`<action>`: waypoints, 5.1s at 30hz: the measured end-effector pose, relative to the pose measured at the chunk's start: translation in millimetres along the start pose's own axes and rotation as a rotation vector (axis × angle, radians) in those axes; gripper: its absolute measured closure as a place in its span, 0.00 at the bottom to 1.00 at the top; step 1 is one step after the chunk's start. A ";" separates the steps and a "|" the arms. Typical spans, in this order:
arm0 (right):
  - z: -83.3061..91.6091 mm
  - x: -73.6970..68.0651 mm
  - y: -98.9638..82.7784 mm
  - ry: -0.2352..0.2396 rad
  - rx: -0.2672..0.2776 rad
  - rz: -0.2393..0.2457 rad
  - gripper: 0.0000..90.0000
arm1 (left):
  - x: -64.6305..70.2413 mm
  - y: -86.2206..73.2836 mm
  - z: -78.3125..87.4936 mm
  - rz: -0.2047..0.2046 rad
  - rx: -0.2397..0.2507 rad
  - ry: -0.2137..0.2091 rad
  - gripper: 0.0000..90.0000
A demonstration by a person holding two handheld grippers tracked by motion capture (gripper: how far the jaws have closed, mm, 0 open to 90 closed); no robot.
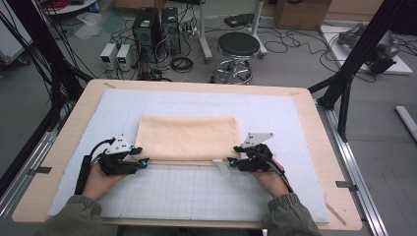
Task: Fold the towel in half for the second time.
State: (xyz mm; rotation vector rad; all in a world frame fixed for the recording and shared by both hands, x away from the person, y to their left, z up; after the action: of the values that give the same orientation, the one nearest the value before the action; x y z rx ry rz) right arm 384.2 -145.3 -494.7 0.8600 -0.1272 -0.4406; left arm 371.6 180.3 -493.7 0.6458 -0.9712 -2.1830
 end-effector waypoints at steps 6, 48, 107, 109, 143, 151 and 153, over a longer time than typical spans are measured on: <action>-3.5 2.5 -1.2 0.009 0.001 0.014 0.89 | -5.4 -0.6 -3.1 0.005 -0.001 0.027 0.84; -15.9 -15.0 0.4 0.061 -0.013 0.012 0.70 | -2.6 -6.9 -3.0 0.009 -0.003 0.050 0.73; 36.9 -7.8 7.3 -0.076 0.169 -0.137 0.13 | -10.9 16.3 27.7 0.206 0.118 0.059 0.14; 39.4 -7.5 5.4 -0.083 0.168 -0.143 0.13 | -10.9 16.1 28.8 0.208 0.120 0.058 0.12; 66.9 -19.3 -12.5 -0.100 0.202 -0.143 0.13 | 17.4 6.6 56.1 0.156 0.121 0.022 0.11; 74.7 -22.1 -20.9 -0.106 0.203 -0.151 0.13 | 20.2 2.1 63.2 0.154 0.124 0.025 0.11; 76.7 -22.6 -23.2 -0.107 0.203 -0.149 0.13 | 20.3 0.1 65.2 0.158 0.124 0.027 0.11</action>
State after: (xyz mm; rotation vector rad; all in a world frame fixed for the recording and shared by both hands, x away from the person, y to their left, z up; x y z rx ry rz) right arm 334.7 -202.9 -460.8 1.0497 -0.2100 -0.6216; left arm 315.6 195.3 -457.7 0.6321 -1.1119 -1.9836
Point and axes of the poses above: each handheld gripper's, and its own axes: z roughly backward along the jaws, y roughly out of its top, x roughly to its right, the point moved 10 cm from there along -z, roughly forward along the jaws, and after that the axes turned 9 degrees about y, right-handed, at the moved point
